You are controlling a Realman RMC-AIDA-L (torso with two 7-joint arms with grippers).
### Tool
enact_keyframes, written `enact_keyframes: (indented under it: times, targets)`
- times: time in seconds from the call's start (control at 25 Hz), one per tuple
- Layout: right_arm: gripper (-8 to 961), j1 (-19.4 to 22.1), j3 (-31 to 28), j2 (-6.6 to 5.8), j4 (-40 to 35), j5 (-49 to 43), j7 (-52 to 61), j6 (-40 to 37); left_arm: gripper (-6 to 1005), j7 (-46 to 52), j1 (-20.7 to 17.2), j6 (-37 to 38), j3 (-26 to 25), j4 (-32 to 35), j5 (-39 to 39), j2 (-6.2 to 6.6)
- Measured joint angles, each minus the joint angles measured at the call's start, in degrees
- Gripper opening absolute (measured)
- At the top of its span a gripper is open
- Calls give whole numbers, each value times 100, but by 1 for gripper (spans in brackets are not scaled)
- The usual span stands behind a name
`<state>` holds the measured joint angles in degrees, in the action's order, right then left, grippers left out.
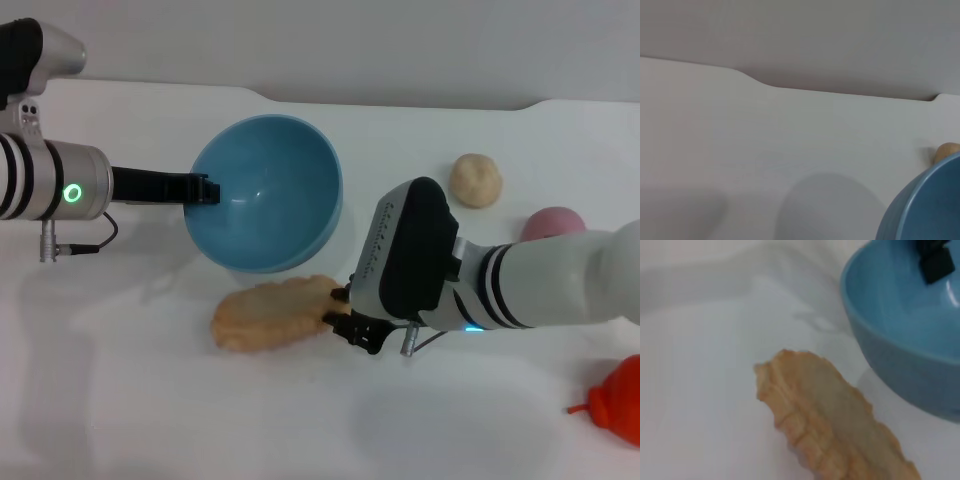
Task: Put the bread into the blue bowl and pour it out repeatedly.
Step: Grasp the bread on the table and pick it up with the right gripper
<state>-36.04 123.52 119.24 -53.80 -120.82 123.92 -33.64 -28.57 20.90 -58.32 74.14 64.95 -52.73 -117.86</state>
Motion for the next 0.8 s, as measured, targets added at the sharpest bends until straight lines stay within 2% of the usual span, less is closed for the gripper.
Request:
enact_keyframes:
  times: [0.12, 0.4, 0.48, 0.6, 0.8]
  targets:
    - [296, 296, -349, -21, -319, 2, -1, -241, -1, 0, 3, 16, 3, -16, 4, 0]
    - [244, 938, -1316, -25, -1036, -40, -75, -1204, -2, 0, 4, 67, -10, -134, 5, 9]
    - [195, 1101, -1565, -24, -1251, -42, -117, -1539, -2, -7, 4, 71, -15, -164, 5, 8]
    - [172, 1316, -1936, -23, -1555, -42, -145, -2030, -2, -22, 4, 91, -28, -226, 7, 13]
    - [132, 1615, -2853, -24, -1918, -12, -343, -2698, -1, -45, 7, 152, -35, -388, 8, 26]
